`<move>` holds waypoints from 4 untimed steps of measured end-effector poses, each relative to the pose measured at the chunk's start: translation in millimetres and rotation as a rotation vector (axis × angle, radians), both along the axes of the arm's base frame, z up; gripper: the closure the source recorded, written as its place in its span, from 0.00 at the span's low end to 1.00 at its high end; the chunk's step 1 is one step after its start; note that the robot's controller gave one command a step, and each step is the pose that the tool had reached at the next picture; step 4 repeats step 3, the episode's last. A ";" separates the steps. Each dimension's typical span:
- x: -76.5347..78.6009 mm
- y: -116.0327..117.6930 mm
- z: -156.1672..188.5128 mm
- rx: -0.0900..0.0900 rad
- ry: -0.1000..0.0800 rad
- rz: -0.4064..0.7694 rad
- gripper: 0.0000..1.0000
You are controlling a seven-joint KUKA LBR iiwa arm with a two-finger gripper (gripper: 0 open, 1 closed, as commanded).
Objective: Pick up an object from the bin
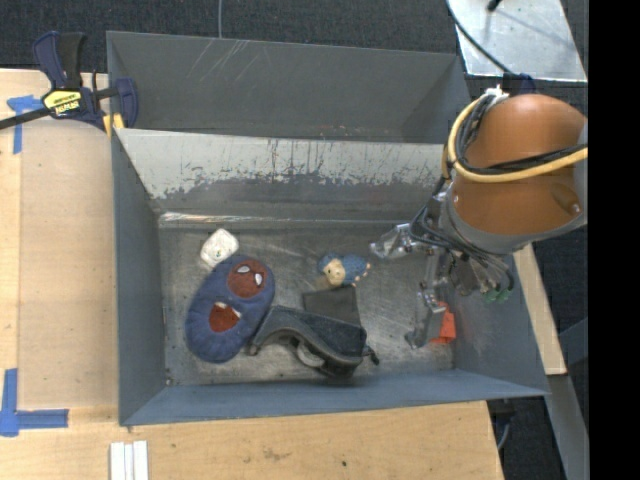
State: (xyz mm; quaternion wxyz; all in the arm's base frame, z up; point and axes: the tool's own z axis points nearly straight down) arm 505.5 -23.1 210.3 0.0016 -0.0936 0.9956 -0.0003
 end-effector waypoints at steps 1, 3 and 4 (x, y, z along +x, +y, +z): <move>63.0 26.1 -112.2 0.000 -0.009 -0.085 0.00; 88.9 17.2 78.8 -0.001 -0.011 0.152 1.00; 88.9 17.2 78.8 -0.001 -0.011 0.152 1.00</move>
Offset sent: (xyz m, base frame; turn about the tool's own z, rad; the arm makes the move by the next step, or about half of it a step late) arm 0.0680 0.0305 -0.1301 0.0876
